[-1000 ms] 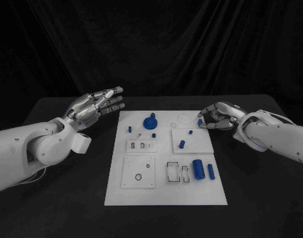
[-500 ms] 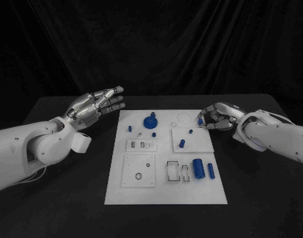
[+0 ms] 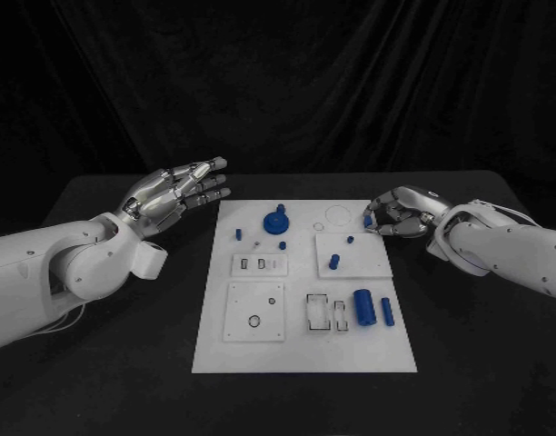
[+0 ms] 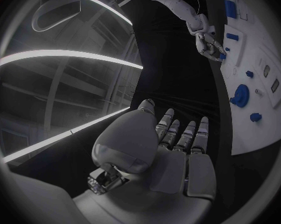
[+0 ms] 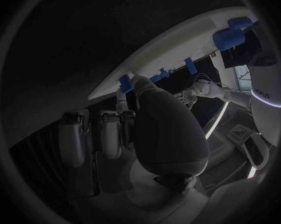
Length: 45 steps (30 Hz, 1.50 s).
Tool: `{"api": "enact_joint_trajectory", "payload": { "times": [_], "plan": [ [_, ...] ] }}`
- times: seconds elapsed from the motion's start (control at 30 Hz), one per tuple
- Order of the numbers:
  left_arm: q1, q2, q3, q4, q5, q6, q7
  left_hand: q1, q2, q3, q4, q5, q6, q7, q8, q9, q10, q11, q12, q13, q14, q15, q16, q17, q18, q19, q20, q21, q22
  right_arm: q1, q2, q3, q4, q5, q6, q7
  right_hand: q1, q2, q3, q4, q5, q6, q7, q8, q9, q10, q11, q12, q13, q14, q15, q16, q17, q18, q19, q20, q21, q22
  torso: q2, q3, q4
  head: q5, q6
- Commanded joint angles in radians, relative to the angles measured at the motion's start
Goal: Assemble the parts on the task board
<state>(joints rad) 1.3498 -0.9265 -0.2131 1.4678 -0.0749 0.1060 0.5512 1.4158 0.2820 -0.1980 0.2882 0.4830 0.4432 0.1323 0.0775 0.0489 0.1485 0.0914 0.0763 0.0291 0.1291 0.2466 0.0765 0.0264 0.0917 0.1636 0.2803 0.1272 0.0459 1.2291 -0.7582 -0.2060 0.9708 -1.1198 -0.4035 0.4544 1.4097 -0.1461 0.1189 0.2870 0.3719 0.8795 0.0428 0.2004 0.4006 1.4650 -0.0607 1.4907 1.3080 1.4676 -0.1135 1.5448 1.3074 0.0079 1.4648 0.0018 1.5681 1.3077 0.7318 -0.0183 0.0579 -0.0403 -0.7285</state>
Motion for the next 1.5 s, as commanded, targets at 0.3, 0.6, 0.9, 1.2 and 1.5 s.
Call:
{"api": "enact_joint_trajectory", "payload": {
  "times": [0.3,0.6,0.9,1.2,1.5],
  "plan": [
    [-0.002,-0.001,0.001,0.002,0.003,0.016,0.004,0.012,0.0,0.008,0.0,0.006,0.009,-0.001,0.005,0.001,0.002,0.008,0.007,0.001,0.0,0.0,-0.001,0.0,0.019,-0.005,0.005,0.0,-0.002,-0.004,0.002,0.0,-0.003,0.0,0.009,-0.03,0.022,0.016,0.007,-0.005,0.018,0.021,0.005,0.054,0.028,0.051,0.012,-0.007,0.115,0.088,0.009,-0.012,0.194,-0.008,0.106,0.008,0.003,0.263,0.0,0.0001,0.0002,0.002,-0.003],
    [-0.002,0.0,0.001,0.001,0.003,0.017,0.003,0.012,0.0,0.008,0.0,0.006,0.009,-0.001,0.005,0.001,0.002,0.008,0.007,0.001,0.0,0.0,-0.001,0.0,0.019,-0.005,0.005,0.0,-0.002,-0.003,-0.005,0.0,0.008,0.0,-0.009,-0.026,0.029,0.023,0.011,-0.007,0.038,0.035,0.006,0.079,0.039,0.049,0.014,-0.008,0.111,0.087,0.01,-0.014,0.19,-0.008,0.106,0.009,0.003,0.263,0.0,-0.0001,-0.0002,0.004,-0.005],
    [-0.002,-0.003,0.001,0.003,0.003,0.015,0.002,0.012,0.0,0.008,0.0,0.006,0.009,-0.001,0.005,0.001,0.002,0.008,0.007,0.001,0.0,0.0,-0.001,0.0,0.019,-0.005,0.005,0.0,-0.002,0.016,-0.037,0.001,0.091,0.009,-0.048,-0.027,0.035,0.025,0.015,-0.008,0.058,0.042,0.008,0.094,0.044,0.047,0.015,-0.01,0.106,0.086,0.011,-0.016,0.186,-0.007,0.105,0.01,0.001,0.262,0.0,0.0,0.0001,0.013,-0.009],
    [-0.002,0.0,0.001,-0.001,0.003,0.014,-0.001,0.013,-0.002,0.008,0.0,0.006,0.01,0.001,0.006,0.001,0.002,0.01,0.007,0.001,-0.001,-0.001,-0.001,0.0,0.02,-0.006,0.005,0.0,-0.002,0.085,-0.049,0.001,0.27,0.011,-0.03,-0.078,0.035,0.023,0.014,-0.008,0.063,0.033,0.015,0.094,0.043,0.046,0.02,-0.011,0.104,0.085,0.014,-0.017,0.184,-0.005,0.1,0.011,-0.006,0.26,-0.001,0.0001,-0.0003,0.014,-0.014],
    [-0.002,0.005,0.001,0.003,0.003,0.011,-0.003,0.013,-0.002,0.008,0.001,0.006,0.012,0.001,0.006,0.002,0.003,0.01,0.007,0.001,0.0,-0.001,-0.001,0.0,0.02,-0.006,0.005,0.0,-0.002,0.112,0.054,0.001,0.349,-0.02,0.065,-0.164,0.042,0.03,0.02,-0.014,0.066,0.024,0.023,0.095,0.042,0.043,0.028,-0.013,0.099,0.083,0.02,-0.023,0.173,-0.001,0.091,0.016,-0.02,0.254,-0.001,-0.0003,-0.0004,0.024,-0.018]
  ]
}}
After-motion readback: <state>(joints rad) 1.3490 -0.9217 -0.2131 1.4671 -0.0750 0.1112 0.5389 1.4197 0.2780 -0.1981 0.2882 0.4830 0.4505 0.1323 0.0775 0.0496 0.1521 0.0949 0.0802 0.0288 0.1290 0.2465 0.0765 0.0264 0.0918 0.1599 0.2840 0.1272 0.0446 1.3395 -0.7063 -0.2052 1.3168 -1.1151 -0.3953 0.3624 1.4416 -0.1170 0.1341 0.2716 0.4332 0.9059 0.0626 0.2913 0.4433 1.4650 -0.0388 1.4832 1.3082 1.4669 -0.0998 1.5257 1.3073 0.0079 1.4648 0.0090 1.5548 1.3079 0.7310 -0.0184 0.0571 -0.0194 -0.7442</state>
